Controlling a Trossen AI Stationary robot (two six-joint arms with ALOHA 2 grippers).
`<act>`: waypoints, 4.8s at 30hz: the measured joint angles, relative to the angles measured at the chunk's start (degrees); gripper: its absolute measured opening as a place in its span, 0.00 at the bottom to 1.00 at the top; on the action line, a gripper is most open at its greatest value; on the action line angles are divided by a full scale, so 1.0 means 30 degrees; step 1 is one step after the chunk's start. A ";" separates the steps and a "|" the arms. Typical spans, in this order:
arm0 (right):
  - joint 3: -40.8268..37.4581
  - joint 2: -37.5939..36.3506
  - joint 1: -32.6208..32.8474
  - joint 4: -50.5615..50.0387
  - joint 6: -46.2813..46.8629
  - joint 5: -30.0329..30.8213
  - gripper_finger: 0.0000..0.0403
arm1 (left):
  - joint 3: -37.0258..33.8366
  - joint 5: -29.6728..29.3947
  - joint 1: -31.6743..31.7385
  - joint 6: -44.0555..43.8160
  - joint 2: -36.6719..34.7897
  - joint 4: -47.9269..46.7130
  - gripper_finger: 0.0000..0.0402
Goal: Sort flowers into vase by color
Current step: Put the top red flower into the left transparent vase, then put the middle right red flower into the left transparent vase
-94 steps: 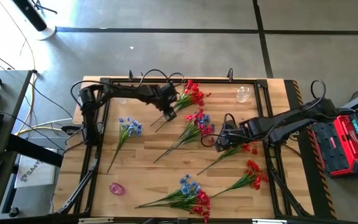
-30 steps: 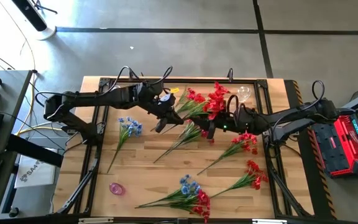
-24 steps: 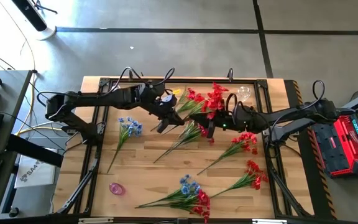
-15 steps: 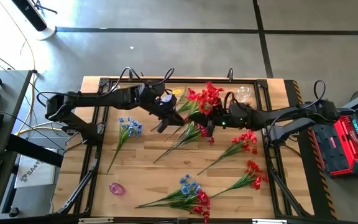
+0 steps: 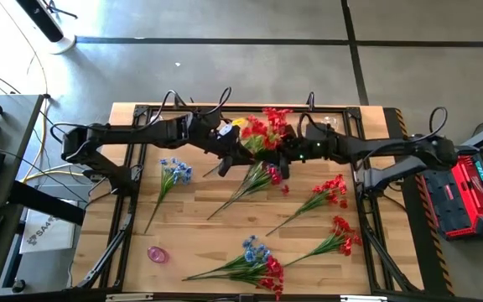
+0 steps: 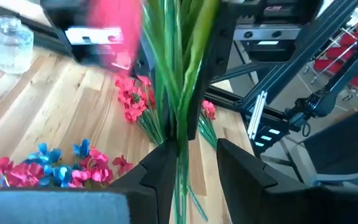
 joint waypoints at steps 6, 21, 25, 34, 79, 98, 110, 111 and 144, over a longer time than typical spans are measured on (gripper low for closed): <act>0.1001 -0.0009 -0.0709 -0.2224 -0.1179 -0.1457 0.00 | 0.0000 -0.0138 -0.0058 -0.0357 0.0588 0.1051 0.26; 0.1115 -0.0802 -0.1092 -0.2079 -0.1631 -0.0692 0.00 | -0.0036 -0.0526 0.0194 -0.0153 0.0643 -0.0298 0.26; 0.1114 -0.0770 -0.1077 -0.2041 -0.1585 -0.0921 0.00 | -0.0036 -0.0581 0.0206 -0.0134 0.0679 0.0793 0.26; 0.1106 -0.0735 -0.1085 -0.2089 -0.1501 -0.0992 0.00 | -0.0029 -0.0165 0.0204 0.0731 0.0651 0.1399 0.22; 0.1048 -0.3758 -0.2517 -0.7756 0.0857 0.3262 0.49 | -0.6360 -1.7370 0.3671 0.3385 -1.0015 -0.1040 0.00; 0.1048 -0.0365 -0.2607 -0.3957 0.1990 0.3479 0.49 | -1.1628 -2.3444 0.7806 0.4710 -1.6871 -0.0661 0.00; 0.1048 -0.0109 -0.2607 -0.3704 0.2215 0.3239 0.49 | -1.1621 -2.2901 0.9354 0.2007 -1.6507 -0.3657 0.00; 0.1048 -0.0109 -0.2607 -0.3766 0.2223 0.3239 0.49 | -1.1621 -2.2836 0.9480 0.1550 -1.6349 -0.3967 0.01; 0.1048 -0.0124 -0.2316 -0.9875 0.8491 0.1944 0.52 | -0.6999 -1.4330 1.0527 -0.5158 -1.5661 -1.4838 0.38</act>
